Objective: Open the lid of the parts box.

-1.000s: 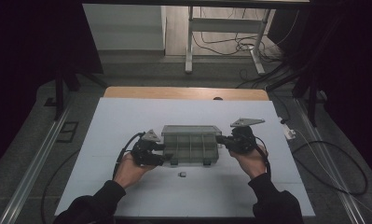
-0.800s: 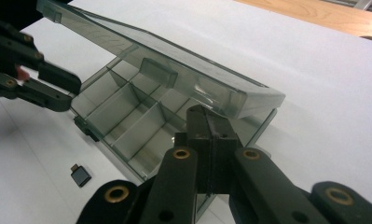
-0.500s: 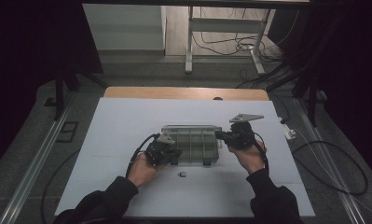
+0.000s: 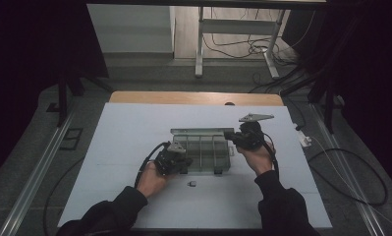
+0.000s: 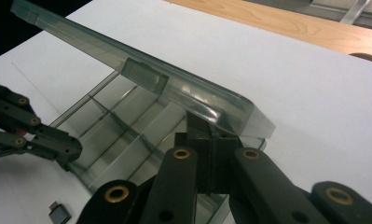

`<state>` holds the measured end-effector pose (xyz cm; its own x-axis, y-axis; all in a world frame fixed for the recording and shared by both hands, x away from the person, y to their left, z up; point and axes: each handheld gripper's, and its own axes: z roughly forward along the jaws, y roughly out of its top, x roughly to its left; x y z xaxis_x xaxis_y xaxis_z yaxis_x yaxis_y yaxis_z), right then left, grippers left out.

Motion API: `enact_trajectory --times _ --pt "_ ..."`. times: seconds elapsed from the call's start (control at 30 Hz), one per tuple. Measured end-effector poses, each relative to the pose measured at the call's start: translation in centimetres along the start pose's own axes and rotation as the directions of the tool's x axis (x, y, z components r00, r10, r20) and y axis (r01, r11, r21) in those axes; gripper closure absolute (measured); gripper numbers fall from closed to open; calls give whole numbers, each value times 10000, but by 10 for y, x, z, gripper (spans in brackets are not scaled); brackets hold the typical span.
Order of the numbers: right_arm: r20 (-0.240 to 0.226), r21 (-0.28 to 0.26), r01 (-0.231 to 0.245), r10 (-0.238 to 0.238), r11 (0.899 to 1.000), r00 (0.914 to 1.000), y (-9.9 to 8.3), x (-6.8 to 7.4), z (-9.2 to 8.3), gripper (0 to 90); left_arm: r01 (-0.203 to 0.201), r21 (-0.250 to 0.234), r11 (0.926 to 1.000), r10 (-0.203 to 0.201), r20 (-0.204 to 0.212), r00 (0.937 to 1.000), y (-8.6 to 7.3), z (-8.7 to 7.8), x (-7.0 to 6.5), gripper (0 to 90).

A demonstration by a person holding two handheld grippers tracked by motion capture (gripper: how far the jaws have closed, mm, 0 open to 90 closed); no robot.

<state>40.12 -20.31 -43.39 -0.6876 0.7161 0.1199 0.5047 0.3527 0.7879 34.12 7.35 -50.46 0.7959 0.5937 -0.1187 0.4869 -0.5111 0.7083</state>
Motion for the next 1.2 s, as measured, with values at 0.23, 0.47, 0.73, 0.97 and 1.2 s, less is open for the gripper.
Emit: enact_trajectory --times 0.23,0.47,0.73,0.97,1.2 --pt "68 -124 22 -22 9999 10000 5 -3 6 890 -167 79 9998 167 -21 9999 0 -1 0 894" --pt "204 -286 -86 92 9996 9997 9 -9 10 890 -32 -22 10000 32 48 10000 -1 -1 1 894" --pt "261 -432 -295 306 9986 9992 15 -18 15 890 24 -13 10000 -24 121 9999 -1 -1 2 894" --pt "384 -555 -335 356 9979 9986 20 -24 21 890 -43 -37 10000 43 31 10000 -1 -1 0 895" --pt "519 -542 -337 365 9980 9980 23 -30 27 890 -114 -37 9999 114 24 9999 -2 -1 0 895"
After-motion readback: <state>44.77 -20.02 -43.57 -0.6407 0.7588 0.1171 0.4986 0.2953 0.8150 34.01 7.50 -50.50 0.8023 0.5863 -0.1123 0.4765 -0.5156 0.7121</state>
